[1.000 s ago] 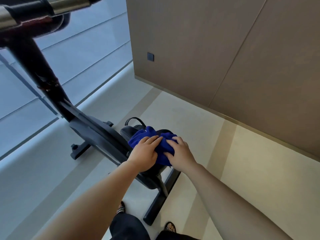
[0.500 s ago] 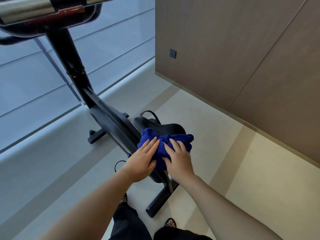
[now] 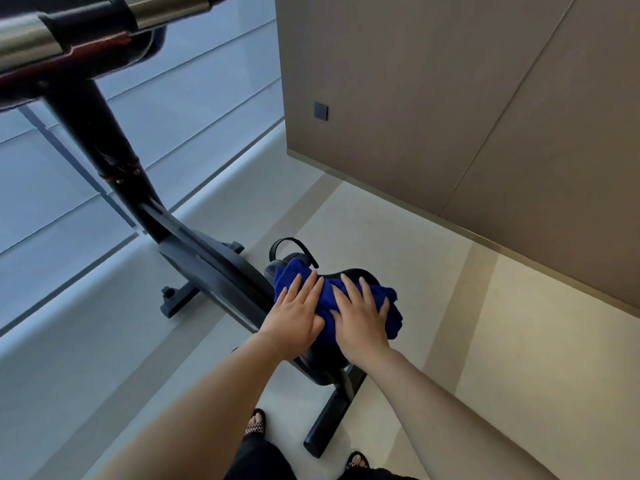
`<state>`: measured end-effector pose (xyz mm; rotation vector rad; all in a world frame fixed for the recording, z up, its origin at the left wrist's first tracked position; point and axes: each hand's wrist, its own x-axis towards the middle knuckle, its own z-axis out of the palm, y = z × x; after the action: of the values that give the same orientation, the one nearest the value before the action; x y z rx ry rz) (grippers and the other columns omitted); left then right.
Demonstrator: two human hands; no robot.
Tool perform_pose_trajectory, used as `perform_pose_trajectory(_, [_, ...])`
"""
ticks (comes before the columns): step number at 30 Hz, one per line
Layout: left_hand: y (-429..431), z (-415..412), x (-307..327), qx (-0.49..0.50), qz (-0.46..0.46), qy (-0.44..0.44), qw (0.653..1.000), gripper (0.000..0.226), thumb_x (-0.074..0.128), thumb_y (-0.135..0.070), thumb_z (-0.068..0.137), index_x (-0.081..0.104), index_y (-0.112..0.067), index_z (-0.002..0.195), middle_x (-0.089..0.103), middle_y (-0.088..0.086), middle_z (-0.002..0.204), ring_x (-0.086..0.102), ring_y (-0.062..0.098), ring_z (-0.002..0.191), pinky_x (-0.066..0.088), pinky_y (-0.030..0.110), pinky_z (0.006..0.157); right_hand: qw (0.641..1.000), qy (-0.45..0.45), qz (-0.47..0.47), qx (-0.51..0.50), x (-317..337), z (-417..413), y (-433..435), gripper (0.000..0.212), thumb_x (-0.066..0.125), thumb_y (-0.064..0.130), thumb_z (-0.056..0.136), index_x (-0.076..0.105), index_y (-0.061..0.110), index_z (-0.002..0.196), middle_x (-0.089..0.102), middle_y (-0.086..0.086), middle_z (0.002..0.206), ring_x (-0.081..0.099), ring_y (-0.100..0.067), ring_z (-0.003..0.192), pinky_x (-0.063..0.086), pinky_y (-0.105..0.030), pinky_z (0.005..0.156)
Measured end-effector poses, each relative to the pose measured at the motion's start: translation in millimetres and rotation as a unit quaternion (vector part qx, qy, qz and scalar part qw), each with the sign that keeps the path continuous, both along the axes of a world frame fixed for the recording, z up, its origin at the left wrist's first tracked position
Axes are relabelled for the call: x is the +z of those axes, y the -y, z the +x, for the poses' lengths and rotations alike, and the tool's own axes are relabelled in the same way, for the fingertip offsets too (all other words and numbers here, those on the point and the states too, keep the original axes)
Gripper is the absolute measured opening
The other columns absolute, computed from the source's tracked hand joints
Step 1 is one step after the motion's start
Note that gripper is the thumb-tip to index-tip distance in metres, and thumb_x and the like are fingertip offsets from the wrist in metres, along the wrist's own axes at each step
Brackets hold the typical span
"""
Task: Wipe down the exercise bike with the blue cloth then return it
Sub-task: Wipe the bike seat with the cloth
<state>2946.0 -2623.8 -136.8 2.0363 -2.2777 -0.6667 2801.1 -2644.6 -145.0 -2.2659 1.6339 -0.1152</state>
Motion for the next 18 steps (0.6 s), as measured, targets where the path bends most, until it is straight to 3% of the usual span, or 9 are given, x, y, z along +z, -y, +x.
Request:
perform_pose_trajectory(10, [35.6,25.0,15.3,-0.094,0.05,0.021,0.994,0.062,0.026,-0.038,0.095,-0.003,-0.022,0.147,-0.004,0.001,0.158,-0.006,0.025,0.144,0.002,0.044,0.116,0.994,-0.061,0.045,-0.084,16.3,22.1,12.2,0.045,0.028,0.038,0.1,0.018,0.039,0.144,0.001,0.005,0.158,-0.008,-0.026,0.144,0.0,-0.065,0.108])
perform_pose_trajectory(14, [38.3,28.6,22.1,-0.1,-0.01,-0.013,0.995,0.06,0.044,-0.033,0.087,0.024,-0.021,0.143,0.024,-0.001,0.152,0.018,0.025,0.139,0.021,0.045,0.111,0.987,-0.051,0.023,-0.152,18.4,30.5,-3.7,0.047,0.031,0.036,0.099,0.015,0.047,0.141,-0.01,0.005,0.156,-0.013,-0.029,0.142,0.0,-0.069,0.105])
perform_pose_trajectory(18, [47.9,32.6,28.3,-0.11,-0.046,-0.075,0.99,0.045,0.058,-0.028,0.075,0.048,-0.021,0.118,0.049,-0.004,0.127,0.041,0.024,0.117,0.041,0.037,0.086,0.974,-0.011,-0.002,-0.224,22.0,37.6,-18.0,0.049,0.04,0.029,0.096,0.026,0.047,0.139,0.013,-0.001,0.152,0.008,-0.026,0.138,0.017,-0.061,0.105])
